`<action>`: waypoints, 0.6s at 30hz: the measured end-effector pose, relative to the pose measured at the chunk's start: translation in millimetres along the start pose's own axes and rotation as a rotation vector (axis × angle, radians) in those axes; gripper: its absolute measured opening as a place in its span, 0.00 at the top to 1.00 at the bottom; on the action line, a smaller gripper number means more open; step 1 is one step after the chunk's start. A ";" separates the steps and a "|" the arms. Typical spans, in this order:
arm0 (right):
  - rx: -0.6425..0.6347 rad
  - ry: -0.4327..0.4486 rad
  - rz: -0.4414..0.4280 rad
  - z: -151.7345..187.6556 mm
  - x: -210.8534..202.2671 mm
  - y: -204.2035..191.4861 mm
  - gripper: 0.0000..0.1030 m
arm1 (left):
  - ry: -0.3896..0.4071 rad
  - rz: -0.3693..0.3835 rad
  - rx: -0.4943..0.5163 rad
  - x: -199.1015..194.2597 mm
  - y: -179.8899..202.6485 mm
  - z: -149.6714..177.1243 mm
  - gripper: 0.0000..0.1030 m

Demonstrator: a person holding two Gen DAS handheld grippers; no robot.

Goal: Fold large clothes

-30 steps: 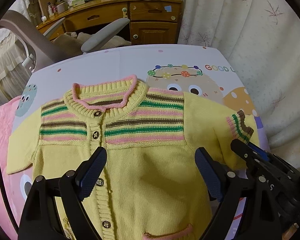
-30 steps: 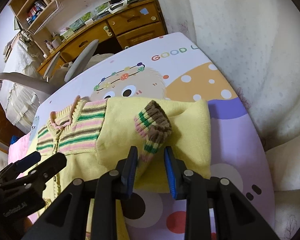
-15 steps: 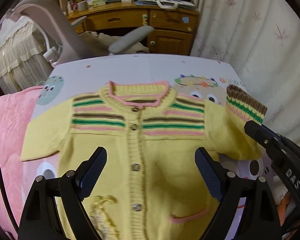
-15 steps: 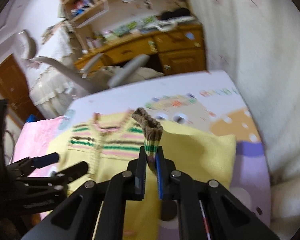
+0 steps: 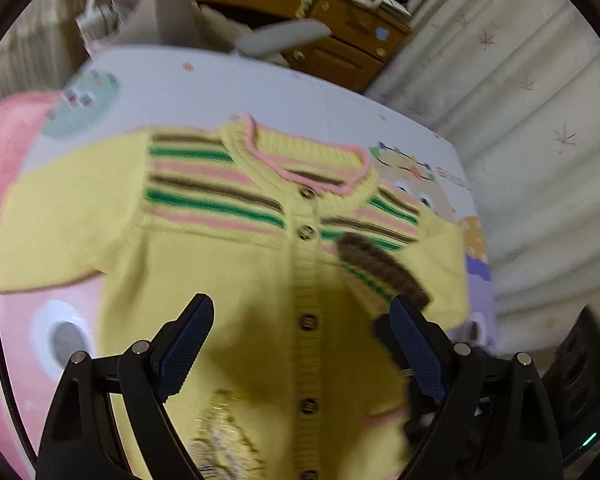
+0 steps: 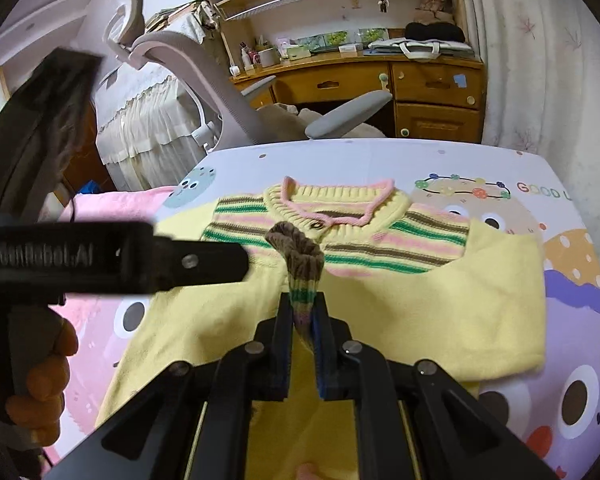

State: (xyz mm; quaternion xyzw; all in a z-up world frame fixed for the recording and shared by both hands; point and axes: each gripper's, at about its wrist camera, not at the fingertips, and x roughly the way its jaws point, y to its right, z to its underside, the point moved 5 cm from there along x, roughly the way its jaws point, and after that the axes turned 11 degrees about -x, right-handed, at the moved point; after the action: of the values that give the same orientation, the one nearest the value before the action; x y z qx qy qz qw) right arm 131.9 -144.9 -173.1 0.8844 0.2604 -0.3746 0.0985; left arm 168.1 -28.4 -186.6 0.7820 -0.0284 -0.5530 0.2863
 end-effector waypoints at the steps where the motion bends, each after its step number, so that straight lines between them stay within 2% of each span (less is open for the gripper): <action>1: -0.013 0.004 0.014 1.4 1.1 -3.2 0.92 | -0.017 0.032 -0.011 2.6 1.1 -0.9 0.14; 5: -0.053 -0.005 0.075 9.0 9.7 -10.0 0.92 | -0.045 0.071 0.007 8.6 12.3 -3.5 0.14; 13: -0.143 0.057 0.158 -0.9 13.5 -29.9 0.92 | -0.224 0.143 0.033 41.4 29.7 -11.3 0.16; 16: -0.186 0.069 0.182 -3.4 15.1 -40.2 0.92 | -0.253 0.163 0.025 47.0 32.1 -15.4 0.28; 18: -0.211 0.071 0.195 -4.7 16.1 -46.2 0.92 | -0.253 0.168 0.022 45.8 31.9 -19.2 0.42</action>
State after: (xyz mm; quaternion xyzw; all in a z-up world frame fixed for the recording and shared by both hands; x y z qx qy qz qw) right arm 119.5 -97.9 -180.3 0.9029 0.2144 -0.3022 0.2177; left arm 211.3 -63.6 -205.9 0.7038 -0.1355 -0.6210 0.3172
